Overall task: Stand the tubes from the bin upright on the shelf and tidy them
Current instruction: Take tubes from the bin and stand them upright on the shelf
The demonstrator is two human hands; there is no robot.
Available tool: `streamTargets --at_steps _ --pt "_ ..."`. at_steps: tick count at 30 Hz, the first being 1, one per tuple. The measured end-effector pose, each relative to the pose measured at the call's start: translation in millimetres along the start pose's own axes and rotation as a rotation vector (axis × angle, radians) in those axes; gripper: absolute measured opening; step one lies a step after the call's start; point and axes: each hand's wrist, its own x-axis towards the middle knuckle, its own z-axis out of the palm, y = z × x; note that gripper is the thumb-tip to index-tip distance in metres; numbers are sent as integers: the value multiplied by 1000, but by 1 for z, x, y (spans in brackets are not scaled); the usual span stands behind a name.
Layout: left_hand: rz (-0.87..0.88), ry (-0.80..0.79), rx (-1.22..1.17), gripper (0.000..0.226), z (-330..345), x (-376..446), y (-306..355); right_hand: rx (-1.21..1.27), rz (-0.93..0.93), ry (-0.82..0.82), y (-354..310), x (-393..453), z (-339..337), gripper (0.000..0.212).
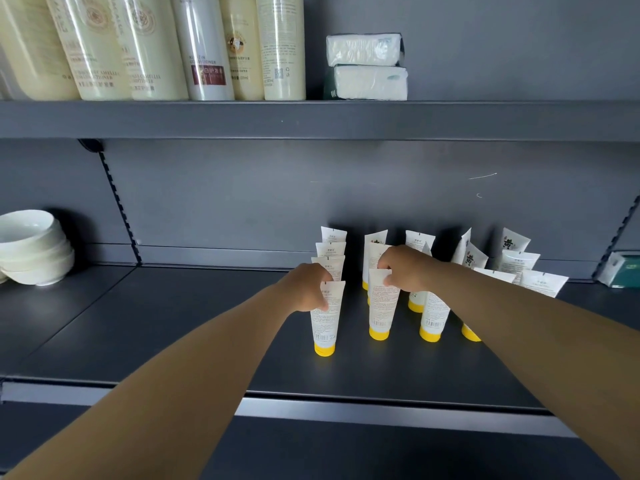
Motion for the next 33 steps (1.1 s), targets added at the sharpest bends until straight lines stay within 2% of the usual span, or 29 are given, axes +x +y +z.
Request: streamTargets --at_steps 10,14,17,21,26,29,33 --pt "27 -5 42 53 -9 -2 3 -23 -26 -16 2 -1 -4 21" --pt "25 48 15 45 -23 -11 10 26 -50 56 4 -14 -18 36" --pt "16 124 -23 47 -32 -23 22 29 -67 111 7 -31 -30 37" --pt "16 238 -3 48 -36 -50 47 24 -115 135 10 -69 -40 34" --pt "-5 272 -8 47 -17 -97 80 78 -174 70 10 -141 -23 33" --pt "-2 239 -75 46 4 -127 99 56 -179 -6 13 -186 -4 33" --pt "15 115 -150 44 47 -169 118 46 -132 -76 16 -250 21 30"
